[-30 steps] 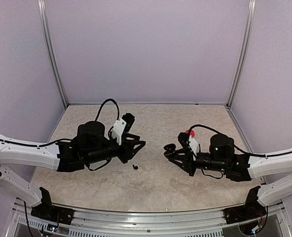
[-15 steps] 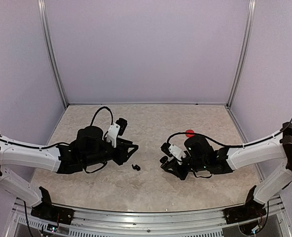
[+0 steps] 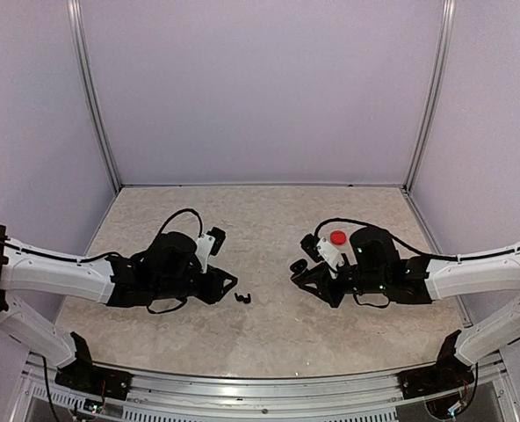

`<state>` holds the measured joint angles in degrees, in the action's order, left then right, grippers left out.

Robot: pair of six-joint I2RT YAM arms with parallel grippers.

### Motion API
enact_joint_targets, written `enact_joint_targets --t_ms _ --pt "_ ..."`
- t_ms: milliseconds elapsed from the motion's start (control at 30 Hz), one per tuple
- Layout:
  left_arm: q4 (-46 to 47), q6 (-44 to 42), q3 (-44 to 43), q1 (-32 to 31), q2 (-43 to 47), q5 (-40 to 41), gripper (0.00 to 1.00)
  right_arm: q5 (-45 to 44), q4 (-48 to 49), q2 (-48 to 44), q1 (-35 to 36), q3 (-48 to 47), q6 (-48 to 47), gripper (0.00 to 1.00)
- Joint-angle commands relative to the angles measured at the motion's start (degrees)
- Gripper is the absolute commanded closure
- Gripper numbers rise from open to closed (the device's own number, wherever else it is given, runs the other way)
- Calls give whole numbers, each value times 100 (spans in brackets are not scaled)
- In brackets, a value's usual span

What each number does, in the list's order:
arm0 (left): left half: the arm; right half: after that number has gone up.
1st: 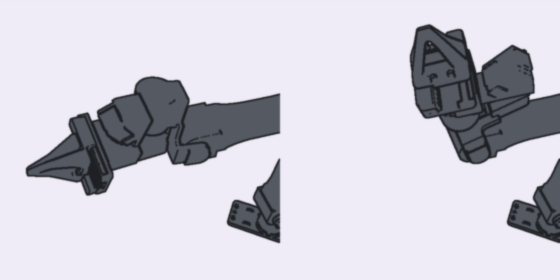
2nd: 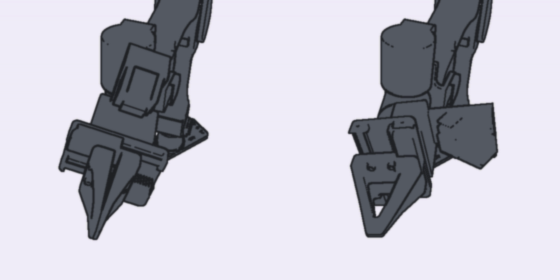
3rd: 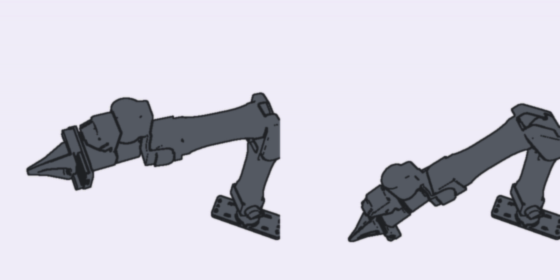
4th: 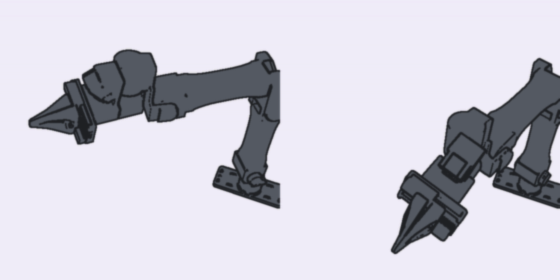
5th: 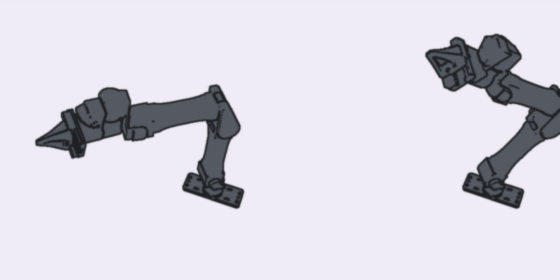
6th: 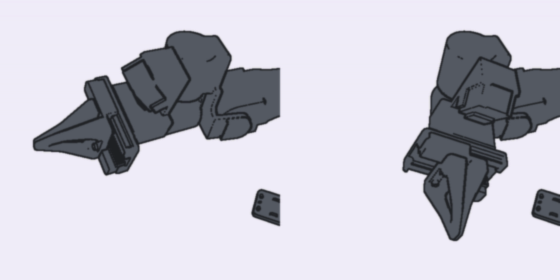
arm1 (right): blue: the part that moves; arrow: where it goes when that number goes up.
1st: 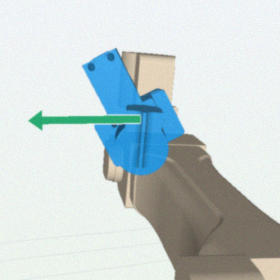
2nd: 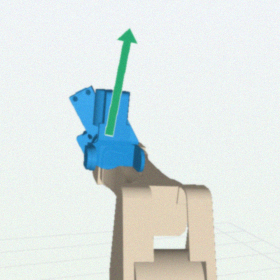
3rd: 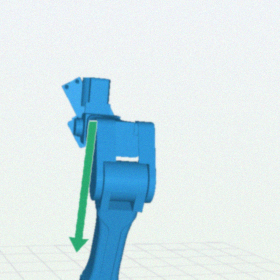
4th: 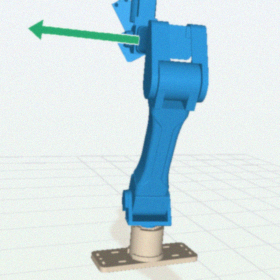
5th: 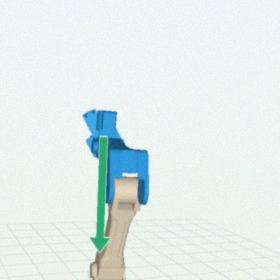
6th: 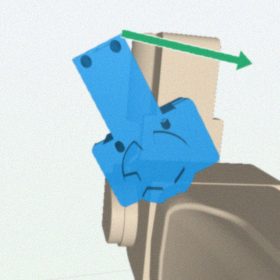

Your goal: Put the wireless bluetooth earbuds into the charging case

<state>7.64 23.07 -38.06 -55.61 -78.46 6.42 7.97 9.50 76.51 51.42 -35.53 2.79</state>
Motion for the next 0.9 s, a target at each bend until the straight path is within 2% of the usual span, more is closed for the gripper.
enact_joint_targets --t_ms 0,100,200,567,867 --pt "-487 92 -511 55 -659 -131 64 298 219 -303 -230 204 110 100" --pt "-692 -119 -827 52 -1101 -212 65 422 290 -492 -295 340 105 100" --pt "-1069 -699 -1130 78 -1394 -450 64 646 396 -676 -355 478 87 100" --pt "-3309 -2886 -2460 174 -2379 -542 61 1026 583 -1211 -493 735 92 100" --pt "-3650 -3910 -2635 213 -2524 -606 61 1091 604 -1340 -578 784 108 100"
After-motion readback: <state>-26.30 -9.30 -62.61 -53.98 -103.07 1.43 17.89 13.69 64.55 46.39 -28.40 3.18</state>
